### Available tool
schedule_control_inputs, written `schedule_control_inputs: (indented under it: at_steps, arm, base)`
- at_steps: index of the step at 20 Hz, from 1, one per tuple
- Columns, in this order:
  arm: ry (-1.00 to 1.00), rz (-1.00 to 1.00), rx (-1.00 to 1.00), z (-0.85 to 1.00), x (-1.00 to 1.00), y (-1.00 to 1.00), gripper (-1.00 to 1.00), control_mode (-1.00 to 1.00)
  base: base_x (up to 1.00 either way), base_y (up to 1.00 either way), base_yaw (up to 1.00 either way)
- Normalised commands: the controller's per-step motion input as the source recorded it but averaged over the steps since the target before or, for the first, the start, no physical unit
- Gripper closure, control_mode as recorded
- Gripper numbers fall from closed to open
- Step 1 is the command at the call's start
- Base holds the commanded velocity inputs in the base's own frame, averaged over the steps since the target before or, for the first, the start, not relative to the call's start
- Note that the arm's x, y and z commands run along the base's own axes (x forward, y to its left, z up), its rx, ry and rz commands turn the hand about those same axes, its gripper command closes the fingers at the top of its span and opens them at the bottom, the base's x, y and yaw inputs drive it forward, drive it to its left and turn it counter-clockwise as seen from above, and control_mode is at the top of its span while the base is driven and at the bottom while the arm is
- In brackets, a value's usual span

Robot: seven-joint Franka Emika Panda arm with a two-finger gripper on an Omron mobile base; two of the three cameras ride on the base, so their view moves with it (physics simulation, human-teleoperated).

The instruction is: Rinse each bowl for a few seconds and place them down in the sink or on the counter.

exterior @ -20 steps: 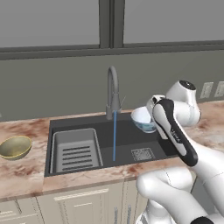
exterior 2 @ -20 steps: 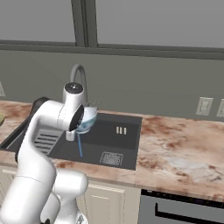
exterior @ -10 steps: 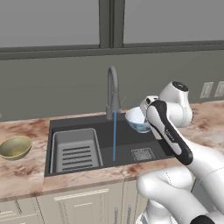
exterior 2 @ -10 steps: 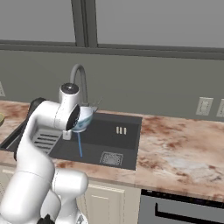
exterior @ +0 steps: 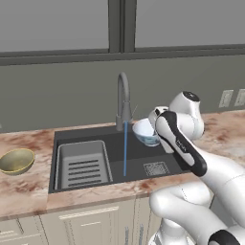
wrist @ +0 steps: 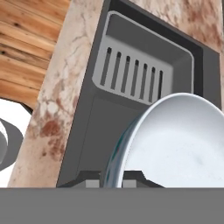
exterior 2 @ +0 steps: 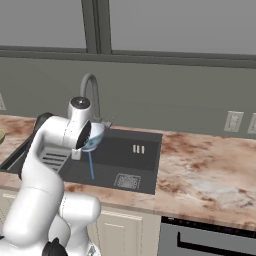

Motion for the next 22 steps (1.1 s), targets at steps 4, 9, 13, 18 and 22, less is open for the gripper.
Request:
schedule_control_inputs:
  at_steps: [4,9,13,18,22]
  arm:
    - [0.0,0.02,0.0,-0.15,0.03,0.13,1.0,-1.0]
    - [-0.01,0.02,0.0,-0.19,0.0,0.17,1.0,-1.0]
    - [-0.03,0.02,0.0,-0.23,0.01,0.15,1.0,-1.0]
    - [-0.02,0.03,0.0,-0.29,0.09,0.09,1.0,-1.0]
    - [-0.02,0.04,0.01,-0.27,0.14,0.04,1.0,-1.0]
  base:
    - [0.0,0.0,0.0]
    - [0.0,0.0,0.0]
    - [0.0,0.0,0.0]
    - [0.0,0.0,0.0]
    - [0.0,0.0,0.0]
